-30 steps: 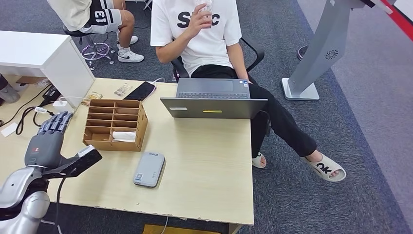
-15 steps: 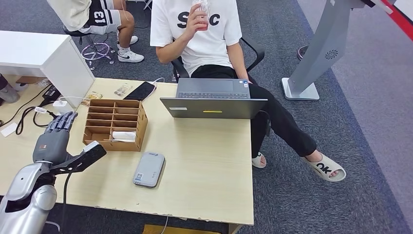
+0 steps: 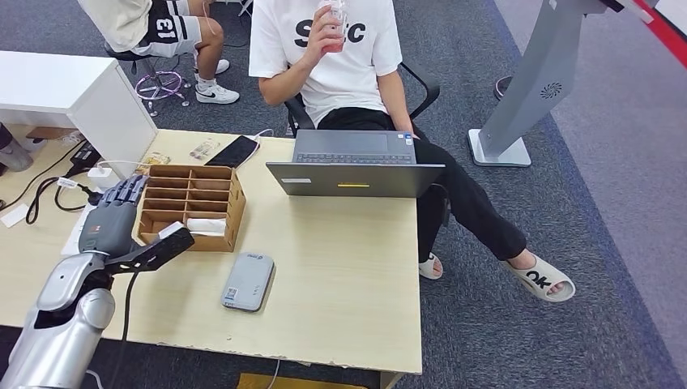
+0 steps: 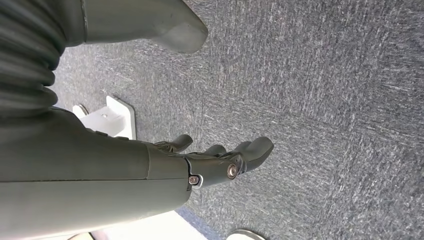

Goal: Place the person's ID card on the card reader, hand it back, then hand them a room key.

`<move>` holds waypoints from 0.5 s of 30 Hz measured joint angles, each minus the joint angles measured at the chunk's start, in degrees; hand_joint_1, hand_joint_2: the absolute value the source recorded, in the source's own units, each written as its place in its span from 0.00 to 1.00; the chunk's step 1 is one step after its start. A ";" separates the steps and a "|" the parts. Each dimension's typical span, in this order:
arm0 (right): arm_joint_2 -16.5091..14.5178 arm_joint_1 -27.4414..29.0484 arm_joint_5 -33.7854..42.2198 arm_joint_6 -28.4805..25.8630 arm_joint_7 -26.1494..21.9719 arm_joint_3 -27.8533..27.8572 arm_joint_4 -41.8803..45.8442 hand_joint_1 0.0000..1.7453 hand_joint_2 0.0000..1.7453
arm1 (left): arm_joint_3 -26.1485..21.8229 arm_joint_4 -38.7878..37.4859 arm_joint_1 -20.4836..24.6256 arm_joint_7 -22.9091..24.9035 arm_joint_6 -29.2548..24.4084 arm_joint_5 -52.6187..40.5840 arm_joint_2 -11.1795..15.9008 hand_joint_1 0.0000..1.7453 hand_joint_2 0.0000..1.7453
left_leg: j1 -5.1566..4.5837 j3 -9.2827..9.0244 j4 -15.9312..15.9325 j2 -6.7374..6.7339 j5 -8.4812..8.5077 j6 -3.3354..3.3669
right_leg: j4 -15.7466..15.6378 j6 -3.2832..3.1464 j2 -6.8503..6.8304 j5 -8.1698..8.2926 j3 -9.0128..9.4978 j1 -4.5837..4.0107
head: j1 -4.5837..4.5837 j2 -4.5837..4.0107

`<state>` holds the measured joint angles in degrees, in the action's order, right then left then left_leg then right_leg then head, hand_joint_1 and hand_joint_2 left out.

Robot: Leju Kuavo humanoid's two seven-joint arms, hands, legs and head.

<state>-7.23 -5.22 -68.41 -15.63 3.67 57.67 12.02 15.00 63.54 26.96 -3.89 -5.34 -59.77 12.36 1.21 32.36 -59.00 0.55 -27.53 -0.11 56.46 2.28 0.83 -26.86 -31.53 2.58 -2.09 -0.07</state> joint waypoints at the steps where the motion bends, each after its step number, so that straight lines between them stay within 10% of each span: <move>1: 0.00 -0.01 -0.02 0.00 0.00 -0.01 0.00 0.00 1.00 | 0.05 -0.22 0.10 -0.10 -0.02 0.04 -0.13 0.00 1.00 | 0.00 0.00 0.00 0.00 0.00 0.00 | 0.00 0.00 0.00 0.00 0.00 0.00 | -0.01 0.00; 15: 0.00 -0.03 -0.55 0.00 -0.09 -0.08 0.00 0.00 1.00 | 0.66 -5.06 1.38 -0.25 -1.08 -0.09 -2.09 0.00 1.00 | 0.00 0.01 0.00 0.01 0.00 0.00 | 0.00 0.00 -0.01 0.00 -0.01 0.00 | -0.01 0.00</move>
<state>-7.23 -5.25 -68.95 -15.63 3.58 57.59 12.02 15.67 58.48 28.34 -4.14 -6.42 -59.86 10.26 1.21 32.38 -59.00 0.55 -27.52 -0.11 56.46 2.28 0.83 -26.85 -31.54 2.57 -2.10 -0.07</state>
